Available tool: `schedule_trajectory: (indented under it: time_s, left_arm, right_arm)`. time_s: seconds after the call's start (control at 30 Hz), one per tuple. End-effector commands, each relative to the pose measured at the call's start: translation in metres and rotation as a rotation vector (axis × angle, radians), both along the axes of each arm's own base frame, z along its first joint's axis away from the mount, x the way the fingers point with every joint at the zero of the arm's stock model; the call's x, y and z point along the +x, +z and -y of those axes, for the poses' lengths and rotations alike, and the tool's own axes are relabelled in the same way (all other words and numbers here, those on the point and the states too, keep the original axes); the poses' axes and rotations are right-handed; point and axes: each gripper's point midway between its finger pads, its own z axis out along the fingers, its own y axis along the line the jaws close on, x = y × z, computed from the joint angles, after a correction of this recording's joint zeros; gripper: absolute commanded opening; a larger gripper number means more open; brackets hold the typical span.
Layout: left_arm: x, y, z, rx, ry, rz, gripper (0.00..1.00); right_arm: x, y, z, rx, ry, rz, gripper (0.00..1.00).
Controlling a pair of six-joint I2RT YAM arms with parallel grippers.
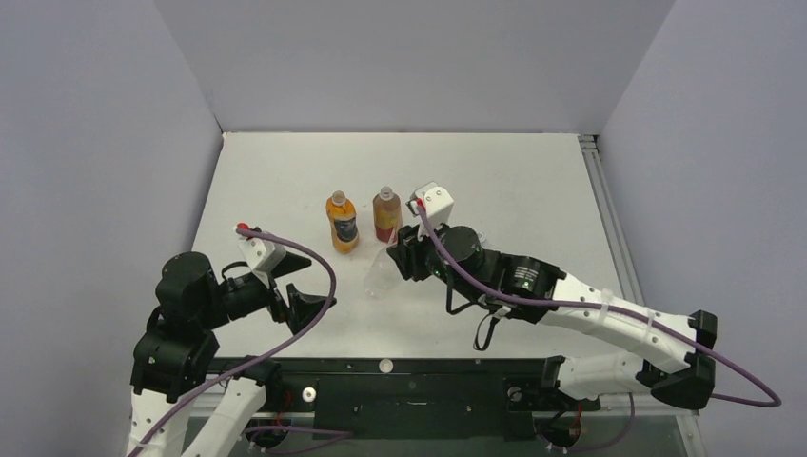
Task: Unscrew the bottle caps
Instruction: Pick up the plastic bottle at the center of the board.
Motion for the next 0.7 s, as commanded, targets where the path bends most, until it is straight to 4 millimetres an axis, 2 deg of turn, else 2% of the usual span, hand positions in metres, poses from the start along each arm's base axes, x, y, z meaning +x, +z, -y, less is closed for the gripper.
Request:
schedule_trajectory:
  time_s: [0.0,0.07,0.2,0.37,0.57,0.67]
  left_arm:
    - [-0.012,0.023,0.011,-0.05,-0.114,0.121,0.97]
    - [-0.017,0.024,0.014,-0.055,-0.144,0.116,0.97]
    - [-0.026,0.012,0.019,-0.058,-0.214,0.061,0.97]
    - [-0.021,0.012,0.016,-0.046,-0.188,0.119,0.97]
    - [-0.039,0.014,0.024,-0.07,-0.294,0.08,0.96]
    - [-0.045,0.017,0.028,-0.101,-0.335,0.061,0.97]
  right_arm:
    - [-0.038,0.07,-0.021,0.24,0.165,0.045,0.13]
    - [-0.052,0.09,-0.026,0.301,0.225,0.059,0.13]
    - [-0.075,0.122,-0.042,0.427,0.356,0.076,0.13]
    - [-0.098,0.133,-0.06,0.461,0.498,0.069,0.13]
    - [-0.113,0.152,-0.071,0.472,0.613,0.098,0.13]
    - [-0.114,0.16,-0.073,0.476,0.631,0.115,0.12]
